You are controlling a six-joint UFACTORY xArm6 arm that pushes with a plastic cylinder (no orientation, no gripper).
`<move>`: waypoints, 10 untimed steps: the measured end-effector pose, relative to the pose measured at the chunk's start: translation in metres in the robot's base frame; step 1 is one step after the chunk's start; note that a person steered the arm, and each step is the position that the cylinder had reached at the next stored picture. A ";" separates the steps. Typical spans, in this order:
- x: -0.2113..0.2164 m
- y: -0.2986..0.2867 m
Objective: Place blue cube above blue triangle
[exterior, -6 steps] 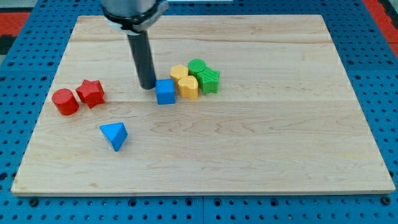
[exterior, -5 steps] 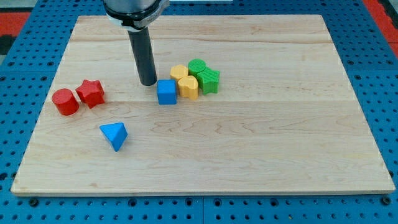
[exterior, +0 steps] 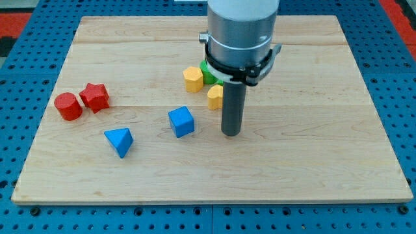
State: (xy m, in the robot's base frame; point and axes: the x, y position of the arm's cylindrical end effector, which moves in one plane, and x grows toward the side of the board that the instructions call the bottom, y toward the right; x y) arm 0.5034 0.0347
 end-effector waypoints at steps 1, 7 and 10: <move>0.006 -0.002; -0.014 -0.117; -0.027 -0.181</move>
